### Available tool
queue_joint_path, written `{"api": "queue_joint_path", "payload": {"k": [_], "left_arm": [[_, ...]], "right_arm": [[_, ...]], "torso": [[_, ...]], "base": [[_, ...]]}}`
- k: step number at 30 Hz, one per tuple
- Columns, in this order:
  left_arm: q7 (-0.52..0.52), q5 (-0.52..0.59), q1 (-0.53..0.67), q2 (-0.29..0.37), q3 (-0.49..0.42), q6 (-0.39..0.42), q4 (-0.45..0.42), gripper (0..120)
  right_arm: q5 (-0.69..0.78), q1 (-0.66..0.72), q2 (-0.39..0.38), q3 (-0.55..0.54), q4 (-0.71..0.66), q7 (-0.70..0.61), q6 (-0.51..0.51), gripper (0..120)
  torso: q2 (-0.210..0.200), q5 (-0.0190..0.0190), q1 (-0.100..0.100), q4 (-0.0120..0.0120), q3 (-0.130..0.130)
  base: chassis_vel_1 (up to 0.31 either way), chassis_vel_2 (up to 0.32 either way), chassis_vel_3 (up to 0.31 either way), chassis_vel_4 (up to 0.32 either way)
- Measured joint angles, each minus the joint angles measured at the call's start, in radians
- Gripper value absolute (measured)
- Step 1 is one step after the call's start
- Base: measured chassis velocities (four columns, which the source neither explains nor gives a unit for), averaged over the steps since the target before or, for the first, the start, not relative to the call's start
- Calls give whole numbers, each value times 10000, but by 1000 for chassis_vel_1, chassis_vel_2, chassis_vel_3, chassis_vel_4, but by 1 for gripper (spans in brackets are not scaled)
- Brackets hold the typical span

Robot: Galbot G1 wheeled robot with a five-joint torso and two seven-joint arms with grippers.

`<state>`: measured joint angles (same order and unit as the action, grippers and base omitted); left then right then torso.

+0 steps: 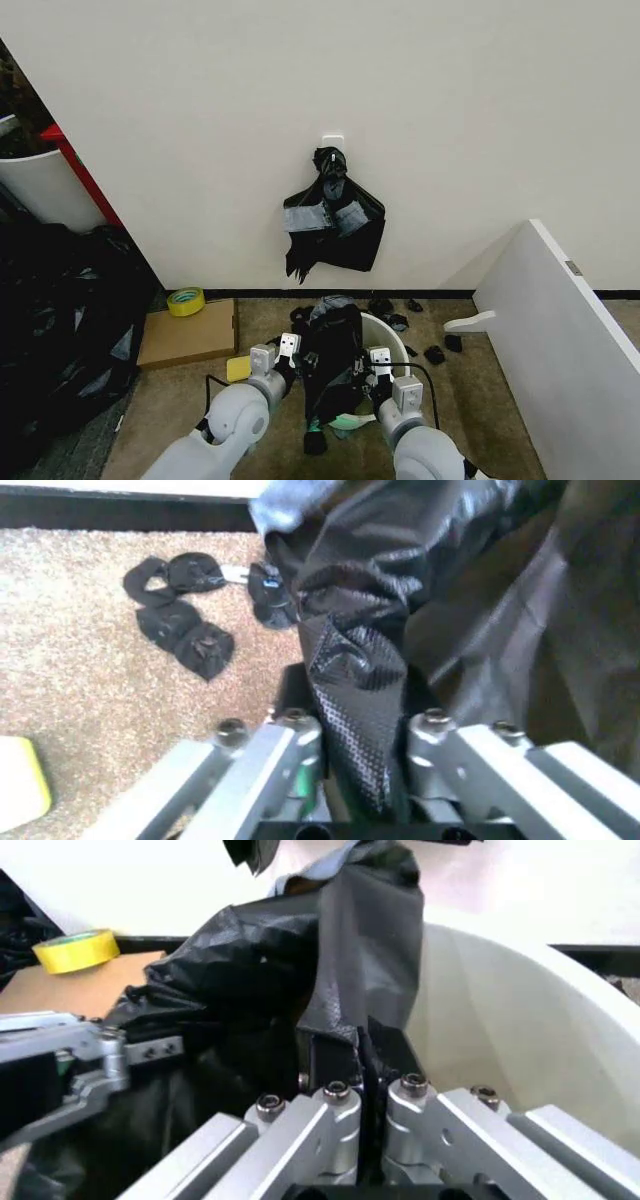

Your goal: Place the garbage bag over the trash bin.

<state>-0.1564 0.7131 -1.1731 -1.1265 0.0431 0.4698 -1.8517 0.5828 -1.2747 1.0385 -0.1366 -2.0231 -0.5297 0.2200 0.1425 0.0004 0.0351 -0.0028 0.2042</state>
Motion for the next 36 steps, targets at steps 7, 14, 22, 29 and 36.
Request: {"api": "queue_joint_path", "payload": {"k": [7,14,22,29,36], "left_arm": [[579,-804,-419,495,546,-261,-332,4],[1120,-1380,-835,1059,780,-793,-894,4],[1664,-1530,-1239,1438,867,-1353,-1520,4],[1980,-1425,-1120,1543,1064,-2492,-1441,4],[1882,-1123,-764,1377,1569,-3032,-915,4]], "right_arm": [[-656,66,-24,430,287,976,-1713,0],[-434,413,-29,1011,603,1177,-2182,0],[90,439,-30,1578,1185,1176,-2344,0],[866,72,-199,2019,1216,849,-2263,0],[1222,-570,-425,1679,476,1110,-2461,0]], "torso": [[0,3,0,3,0],[0,3,0,4,0],[0,2,0,2,-1],[0,2,0,1,-1],[0,1,0,1,-1]], "base": [[0,0,0,0],[0,0,0,0],[0,0,0,0],[0,0,0,0],[0,0,0,0]]}}
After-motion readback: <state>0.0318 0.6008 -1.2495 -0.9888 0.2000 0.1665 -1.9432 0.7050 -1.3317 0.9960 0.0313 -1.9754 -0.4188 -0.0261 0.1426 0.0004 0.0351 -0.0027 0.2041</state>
